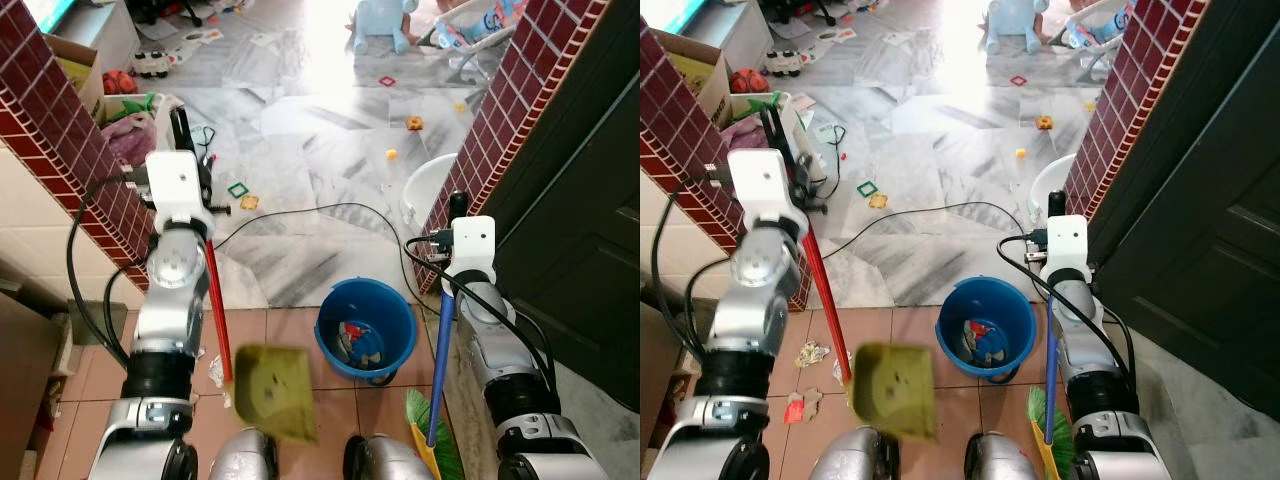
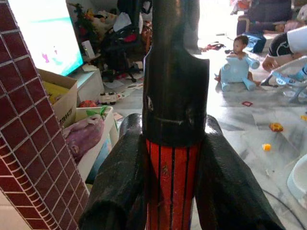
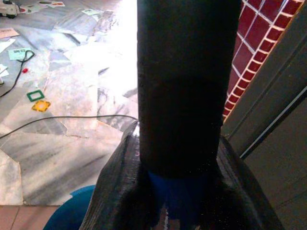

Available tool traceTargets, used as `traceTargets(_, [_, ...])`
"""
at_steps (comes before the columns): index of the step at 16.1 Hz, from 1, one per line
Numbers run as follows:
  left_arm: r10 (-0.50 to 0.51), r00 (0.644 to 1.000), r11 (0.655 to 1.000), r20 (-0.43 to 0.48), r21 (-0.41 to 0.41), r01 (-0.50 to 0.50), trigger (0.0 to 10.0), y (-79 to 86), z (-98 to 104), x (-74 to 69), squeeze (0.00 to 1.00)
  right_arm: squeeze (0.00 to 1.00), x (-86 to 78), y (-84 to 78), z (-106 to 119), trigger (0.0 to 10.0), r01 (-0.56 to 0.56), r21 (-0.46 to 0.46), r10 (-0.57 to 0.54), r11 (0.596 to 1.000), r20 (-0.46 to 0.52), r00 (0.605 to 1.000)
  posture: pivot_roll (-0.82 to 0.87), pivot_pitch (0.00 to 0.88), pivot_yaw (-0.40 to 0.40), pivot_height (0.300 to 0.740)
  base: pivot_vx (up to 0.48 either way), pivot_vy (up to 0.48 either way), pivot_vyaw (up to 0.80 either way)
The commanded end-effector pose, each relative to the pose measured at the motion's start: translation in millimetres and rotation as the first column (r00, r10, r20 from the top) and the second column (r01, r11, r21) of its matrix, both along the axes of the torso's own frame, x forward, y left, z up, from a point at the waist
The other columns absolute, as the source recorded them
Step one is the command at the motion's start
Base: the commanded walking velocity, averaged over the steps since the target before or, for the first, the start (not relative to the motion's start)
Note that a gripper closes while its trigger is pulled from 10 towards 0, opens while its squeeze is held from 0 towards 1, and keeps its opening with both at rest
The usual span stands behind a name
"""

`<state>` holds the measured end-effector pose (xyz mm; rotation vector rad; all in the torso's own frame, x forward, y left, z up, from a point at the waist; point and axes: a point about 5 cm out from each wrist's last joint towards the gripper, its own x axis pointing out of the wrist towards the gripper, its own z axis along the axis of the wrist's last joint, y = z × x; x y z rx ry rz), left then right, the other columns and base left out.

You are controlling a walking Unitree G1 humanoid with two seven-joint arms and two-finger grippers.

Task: Sweep floor

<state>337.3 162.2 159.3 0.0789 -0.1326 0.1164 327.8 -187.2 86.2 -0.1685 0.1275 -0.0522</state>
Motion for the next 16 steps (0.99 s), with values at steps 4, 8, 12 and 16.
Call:
traceTargets(4, [-0.006, 0.999, 1.0, -0.035, -0.002, 0.006, 10.0, -3.0, -18.2, -7.7, 0.0, 0.0, 1.7, 5.4, 3.0, 10.0, -0.03, 0.032, 0.029, 0.999, 0.016, 0.999, -0.04, 0.124, 0.01, 0.74, 0.0, 0.0, 0.0])
traceTargets(8, [-0.015, 0.999, 1.0, -0.053, -0.025, 0.014, 10.0, -11.1, -27.9, -8.5, 0.0, 0.0, 2.3, 8.0, 3.2, 10.0, -0.046, 0.034, 0.046, 0.998, 0.018, 0.999, -0.04, 0.12, 0.019, 0.74, -0.259, 0.0, 0.0])
traceTargets(12, [-0.048, 0.997, 0.999, -0.053, -0.021, 0.047, 10.0, -17.2, -32.9, -11.6, 0.0, 0.0, 1.7, 8.2, 3.1, 10.0, -0.047, 0.035, 0.046, 0.998, 0.02, 0.999, -0.05, 0.116, 0.024, 0.74, -0.292, 0.0, 0.0])
traceTargets(16, [-0.049, 0.998, 0.998, -0.041, -0.026, 0.048, 10.0, -17.9, -31.1, -10.9, 0.0, 0.0, 2.4, 8.5, 3.1, 10.0, -0.054, 0.031, 0.053, 0.998, 0.019, 0.998, -0.05, 0.109, 0.023, 0.74, -0.294, 0.0, 0.0])
